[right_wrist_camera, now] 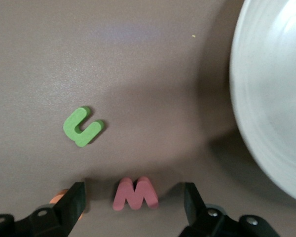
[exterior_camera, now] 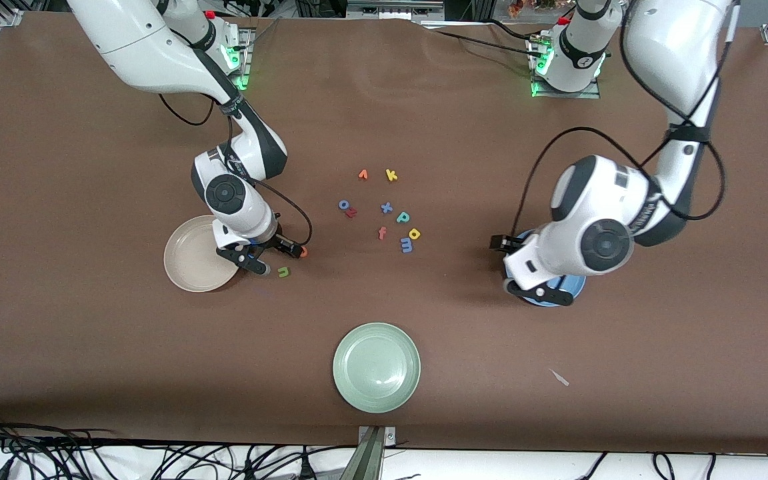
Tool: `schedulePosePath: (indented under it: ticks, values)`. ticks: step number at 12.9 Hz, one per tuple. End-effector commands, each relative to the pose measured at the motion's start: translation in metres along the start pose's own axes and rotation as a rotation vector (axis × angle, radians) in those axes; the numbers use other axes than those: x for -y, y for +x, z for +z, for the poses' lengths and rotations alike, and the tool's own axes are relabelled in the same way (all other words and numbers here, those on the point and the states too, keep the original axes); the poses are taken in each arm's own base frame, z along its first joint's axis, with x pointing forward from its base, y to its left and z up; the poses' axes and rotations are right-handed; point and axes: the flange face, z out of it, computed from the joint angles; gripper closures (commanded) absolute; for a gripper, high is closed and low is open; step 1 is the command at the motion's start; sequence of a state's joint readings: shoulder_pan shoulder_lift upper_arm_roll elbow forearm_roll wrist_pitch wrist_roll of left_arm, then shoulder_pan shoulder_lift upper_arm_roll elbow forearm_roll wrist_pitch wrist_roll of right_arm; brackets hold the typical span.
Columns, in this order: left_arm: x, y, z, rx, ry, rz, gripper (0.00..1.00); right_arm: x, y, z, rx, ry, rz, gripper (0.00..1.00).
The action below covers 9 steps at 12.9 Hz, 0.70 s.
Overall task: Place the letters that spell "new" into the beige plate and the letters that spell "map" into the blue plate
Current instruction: 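Lift the pink M over the white plate while the left gripper reaches letters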
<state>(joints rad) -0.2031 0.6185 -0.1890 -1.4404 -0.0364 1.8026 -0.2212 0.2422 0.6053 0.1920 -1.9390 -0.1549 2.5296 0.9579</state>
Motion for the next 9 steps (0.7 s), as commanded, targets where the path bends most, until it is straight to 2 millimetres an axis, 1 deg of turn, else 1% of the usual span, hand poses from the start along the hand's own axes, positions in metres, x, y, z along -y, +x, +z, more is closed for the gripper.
schedulePosePath:
  ticks: [1, 3, 4, 6, 7, 8, 9]
  values:
    - [-0.041, 0.001, 0.018, -0.026, -0.017, -0.114, 0.00, -0.005, -0.005, 0.004, -0.008, -0.002, 0.001, 0.29]
    - [-0.093, -0.008, 0.044, -0.024, 0.000, -0.134, 0.00, -0.005, -0.005, 0.004, -0.009, -0.001, 0.002, 0.39]
    - [-0.115, -0.013, 0.065, -0.027, 0.011, -0.104, 0.00, -0.005, -0.004, 0.003, -0.010, 0.000, 0.005, 0.40]
    - [-0.155, -0.035, 0.096, -0.023, 0.024, -0.081, 0.01, -0.006, -0.003, 0.003, -0.009, -0.002, 0.008, 0.50]
    - [-0.172, -0.046, 0.108, -0.016, 0.034, -0.093, 0.02, -0.006, -0.003, 0.003, -0.008, -0.004, 0.007, 0.56]
    - [-0.182, -0.054, 0.119, -0.012, 0.042, -0.084, 0.03, -0.006, -0.003, 0.002, -0.008, -0.004, 0.004, 0.65]
    - [-0.185, -0.057, 0.129, -0.019, 0.043, -0.083, 0.06, -0.006, -0.003, -0.001, -0.011, -0.003, 0.001, 0.73]
